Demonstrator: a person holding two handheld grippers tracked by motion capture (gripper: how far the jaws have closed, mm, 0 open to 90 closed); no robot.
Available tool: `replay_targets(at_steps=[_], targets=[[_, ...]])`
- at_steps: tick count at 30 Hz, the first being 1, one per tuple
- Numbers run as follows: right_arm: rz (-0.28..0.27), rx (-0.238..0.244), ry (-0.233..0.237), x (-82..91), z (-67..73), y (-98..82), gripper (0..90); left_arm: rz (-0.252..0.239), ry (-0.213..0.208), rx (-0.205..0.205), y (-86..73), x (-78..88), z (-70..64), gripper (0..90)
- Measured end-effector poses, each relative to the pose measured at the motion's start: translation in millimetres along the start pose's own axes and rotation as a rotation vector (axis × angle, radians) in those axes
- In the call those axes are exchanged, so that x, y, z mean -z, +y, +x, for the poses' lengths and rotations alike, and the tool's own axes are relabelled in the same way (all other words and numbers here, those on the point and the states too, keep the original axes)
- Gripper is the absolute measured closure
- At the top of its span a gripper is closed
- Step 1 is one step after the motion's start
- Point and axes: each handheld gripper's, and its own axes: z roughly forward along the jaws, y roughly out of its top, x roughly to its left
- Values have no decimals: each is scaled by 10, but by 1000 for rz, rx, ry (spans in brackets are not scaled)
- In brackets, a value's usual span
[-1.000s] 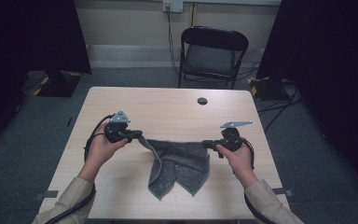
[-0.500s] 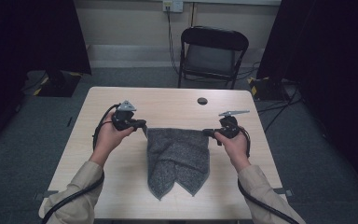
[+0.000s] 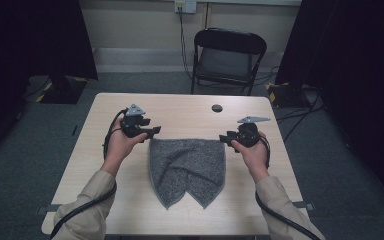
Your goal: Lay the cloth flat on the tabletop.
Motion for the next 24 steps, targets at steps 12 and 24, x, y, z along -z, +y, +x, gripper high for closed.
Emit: replay_targets(at_steps=[12, 24], targets=[[-4, 110, 95, 292, 404, -533, 464, 52, -135, -69, -744, 113, -544, 306], [57, 185, 160, 343, 723, -980, 495, 57, -155, -130, -994, 261, -859, 392]])
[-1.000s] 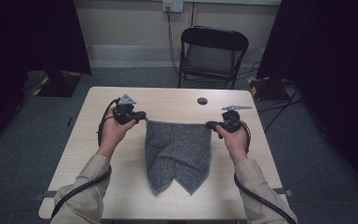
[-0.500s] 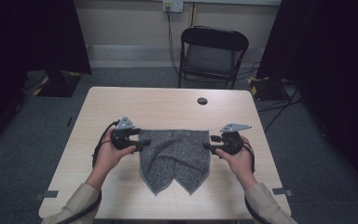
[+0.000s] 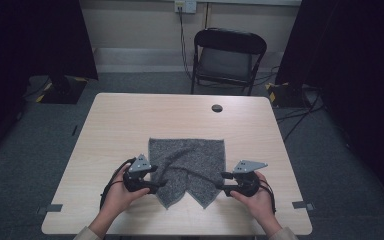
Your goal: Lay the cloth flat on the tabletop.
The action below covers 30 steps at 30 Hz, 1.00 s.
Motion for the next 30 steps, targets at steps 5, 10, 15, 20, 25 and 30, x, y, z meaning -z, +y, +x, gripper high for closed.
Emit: replay_targets(at_steps=[5, 10, 15, 20, 25, 30], targets=[[23, 0, -4, -97, 38, -109, 523, 30, -9, -3, -42, -7, -23, 399], [65, 41, -24, -123, 70, -132, 598, 74, -28, -42, -84, -66, -80, 452], [79, 62, -35, -146, 76, -138, 613, 88, -17, -52, -96, -111, -68, 469], [71, 90, -42, -146, 80, -156, 622, 133, -3, -70, -130, -116, -39, 504], [68, 81, -42, -141, 70, -161, 643, 133, 2, -53, -140, -92, 9, 587], [63, 81, -43, -138, 50, -165, 685, 138, 0, -49, -137, -85, 24, 653]])
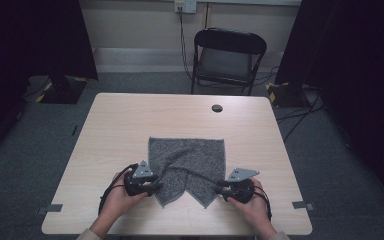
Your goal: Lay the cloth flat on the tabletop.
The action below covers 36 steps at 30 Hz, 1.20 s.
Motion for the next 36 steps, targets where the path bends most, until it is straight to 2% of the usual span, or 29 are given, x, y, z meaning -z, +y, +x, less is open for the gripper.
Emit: replay_targets(at_steps=[5, 6, 10, 17, 19, 25, 29, 34, 35, 36], targets=[[0, -2, 1, 1, -17, 1, 717, 4, -1, -1, 1, 9, 31, 720], [0, -1, 0, 2, -23, -1, 737, 3, -5, 3, -1, 11, 40, 755], [9, -2, -3, 15, -43, 2, 779, 2, -6, 23, -15, 29, 93, 792], [30, 7, -9, 68, -92, 1, 821, -19, -5, 54, -51, 75, 184, 809], [12, -14, -2, 106, -148, -6, 827, -21, 0, 55, -58, 85, 205, 809], [6, -16, 1, 198, -239, -24, 835, -38, 4, 81, -77, 128, 261, 807], [11, -7, 27, 247, -299, -50, 833, -52, -6, 94, -78, 145, 282, 804], [35, 2, 39, 253, -316, -63, 828, -44, -21, 103, -76, 153, 255, 790], [35, 5, 34, 273, -317, -58, 808, -46, -5, 111, -78, 185, 250, 724], [35, 5, 34, 273, -317, -58, 808, -46, -5, 111, -78, 185, 250, 622]])
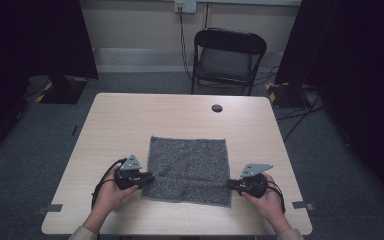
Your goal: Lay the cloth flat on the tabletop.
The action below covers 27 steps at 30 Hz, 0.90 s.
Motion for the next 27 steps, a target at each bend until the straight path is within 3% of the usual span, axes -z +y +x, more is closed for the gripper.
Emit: replay_targets(at_steps=[1, 2, 4, 6, 9, 10, 13, 16, 17, 21, 24, 27], targets=[[-23, -21, -30, 46, -4, 9, 721, -5, 13, 14, 0, 25, -17, 511], [-41, -27, -31, 79, 0, 17, 732, -23, 5, 21, -3, 108, -51, 477], [-59, -21, -23, 111, 12, 28, 724, -29, -4, 22, -6, 144, -80, 481], [-82, -7, -20, 167, 58, 49, 676, -26, -2, -7, -12, 181, -144, 453], [-101, -16, 4, 186, 154, 41, 650, -15, -43, -24, -28, 193, -260, 473], [-89, 11, 22, 175, 226, 36, 666, -10, -46, -35, -40, 193, -296, 475], [-74, 20, 41, 157, 292, 18, 679, 5, -77, -55, -93, 168, -384, 499], [-55, 41, 66, 116, 353, -38, 677, 74, -98, -84, -180, 64, -441, 527], [-47, 40, 75, 96, 359, -55, 677, 74, -98, -84, -180, 64, -441, 525], [28, 82, 45, 7, 390, -97, 673, 76, -86, -108, -175, 64, -442, 561], [34, 88, 36, 2, 401, -110, 670, 95, -80, -139, -169, 72, -493, 580], [35, 101, 33, 17, 418, -126, 666, 102, -92, -141, -194, 106, -528, 601]])
